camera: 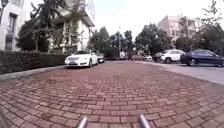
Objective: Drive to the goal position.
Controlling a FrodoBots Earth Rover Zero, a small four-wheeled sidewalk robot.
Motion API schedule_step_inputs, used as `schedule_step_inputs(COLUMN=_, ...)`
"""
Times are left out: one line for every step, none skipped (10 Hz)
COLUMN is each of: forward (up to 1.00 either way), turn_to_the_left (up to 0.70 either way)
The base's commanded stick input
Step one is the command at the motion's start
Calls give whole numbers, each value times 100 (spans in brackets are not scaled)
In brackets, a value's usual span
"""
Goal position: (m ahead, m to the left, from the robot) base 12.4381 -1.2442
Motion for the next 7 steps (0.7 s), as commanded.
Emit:
schedule_step_inputs(forward=45, turn_to_the_left=0)
schedule_step_inputs(forward=45, turn_to_the_left=0)
schedule_step_inputs(forward=45, turn_to_the_left=0)
schedule_step_inputs(forward=45, turn_to_the_left=0)
schedule_step_inputs(forward=45, turn_to_the_left=0)
schedule_step_inputs(forward=45, turn_to_the_left=0)
schedule_step_inputs(forward=45, turn_to_the_left=0)
